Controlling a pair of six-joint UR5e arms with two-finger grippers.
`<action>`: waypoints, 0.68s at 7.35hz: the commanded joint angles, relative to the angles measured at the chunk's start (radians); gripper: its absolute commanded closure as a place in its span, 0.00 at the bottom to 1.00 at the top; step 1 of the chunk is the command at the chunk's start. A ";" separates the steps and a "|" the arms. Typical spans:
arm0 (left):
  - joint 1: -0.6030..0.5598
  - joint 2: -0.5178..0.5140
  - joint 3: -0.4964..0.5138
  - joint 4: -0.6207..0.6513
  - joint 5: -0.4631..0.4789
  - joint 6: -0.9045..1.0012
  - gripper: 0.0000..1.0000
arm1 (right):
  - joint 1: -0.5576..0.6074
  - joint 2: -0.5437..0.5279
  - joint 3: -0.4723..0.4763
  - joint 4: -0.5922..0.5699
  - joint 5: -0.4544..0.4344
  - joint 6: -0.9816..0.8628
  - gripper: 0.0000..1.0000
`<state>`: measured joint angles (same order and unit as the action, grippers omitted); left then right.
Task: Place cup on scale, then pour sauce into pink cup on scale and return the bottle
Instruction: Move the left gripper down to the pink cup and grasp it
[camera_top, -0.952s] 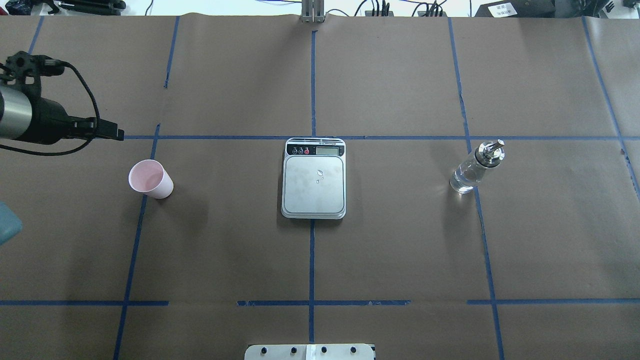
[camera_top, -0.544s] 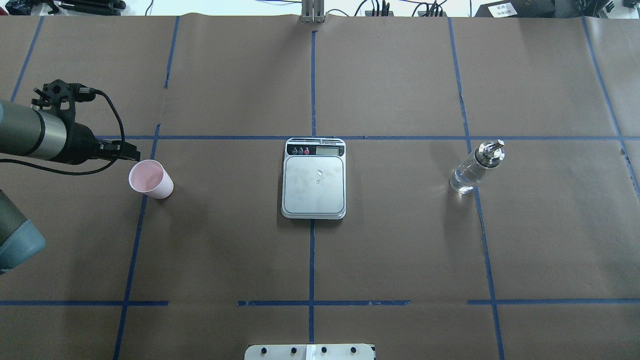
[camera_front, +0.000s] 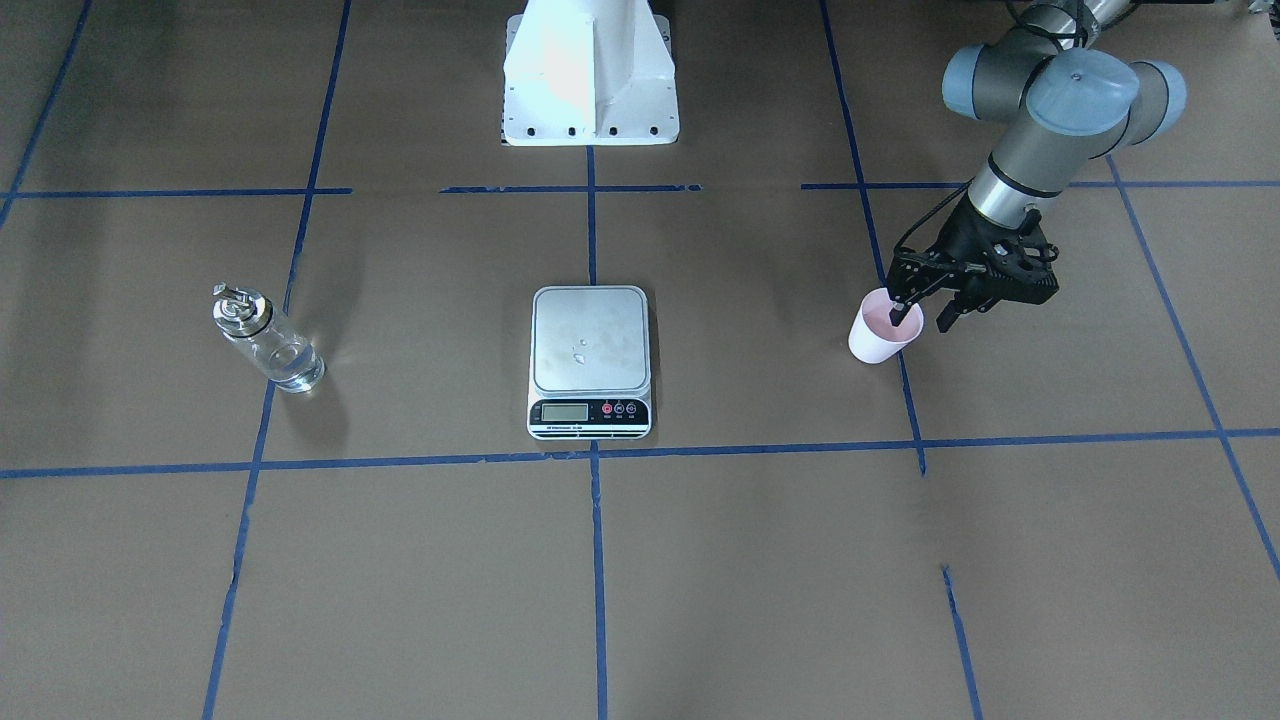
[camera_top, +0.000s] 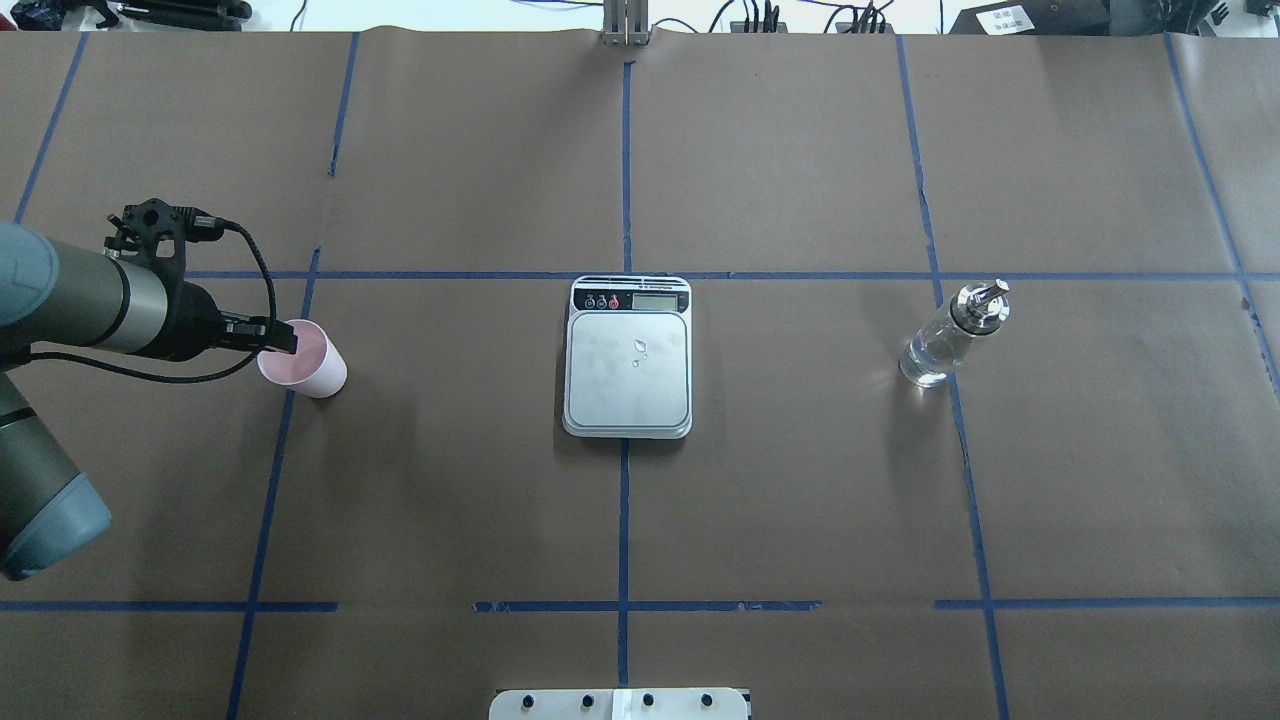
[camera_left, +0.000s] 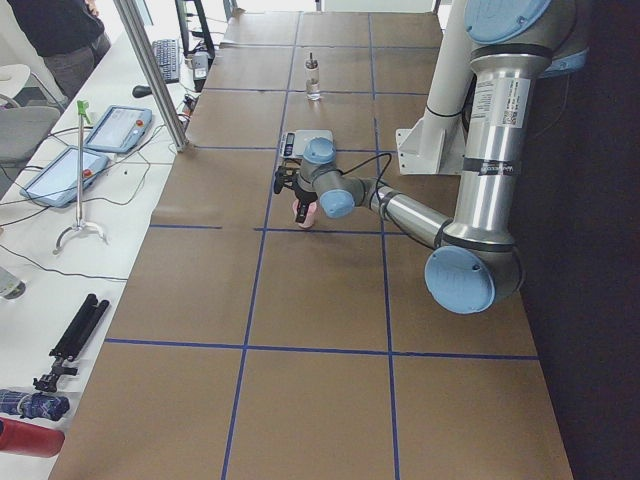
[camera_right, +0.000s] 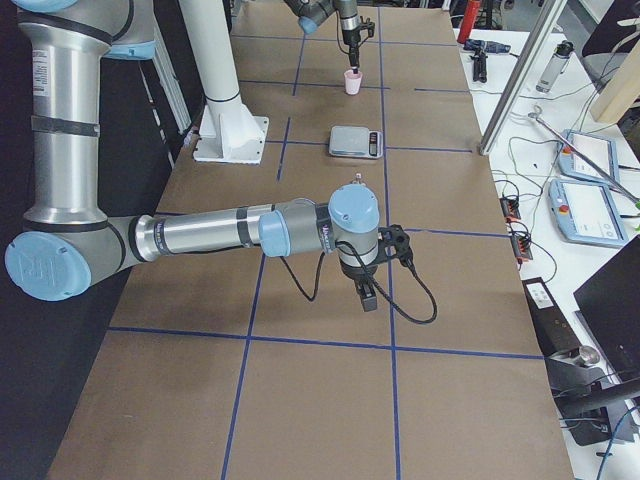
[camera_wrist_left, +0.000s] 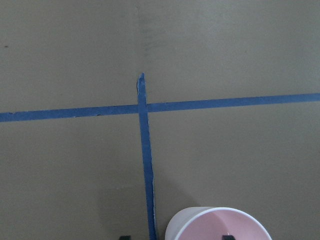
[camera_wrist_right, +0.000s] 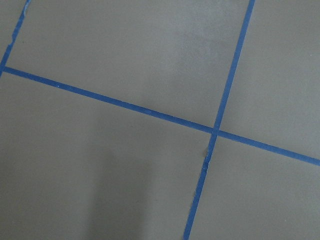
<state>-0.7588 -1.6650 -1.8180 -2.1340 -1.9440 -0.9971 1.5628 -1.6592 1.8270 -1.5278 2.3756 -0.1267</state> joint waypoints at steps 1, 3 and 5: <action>0.016 0.011 -0.001 0.000 0.026 -0.001 0.61 | 0.000 -0.002 0.000 0.000 -0.001 -0.001 0.00; 0.016 0.030 -0.006 0.000 0.030 0.000 1.00 | 0.000 -0.002 0.000 0.000 0.001 -0.001 0.00; 0.016 0.031 -0.021 0.000 0.030 0.003 1.00 | 0.000 -0.004 0.000 0.000 0.001 -0.001 0.00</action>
<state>-0.7427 -1.6355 -1.8286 -2.1335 -1.9149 -0.9958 1.5631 -1.6623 1.8270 -1.5279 2.3759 -0.1273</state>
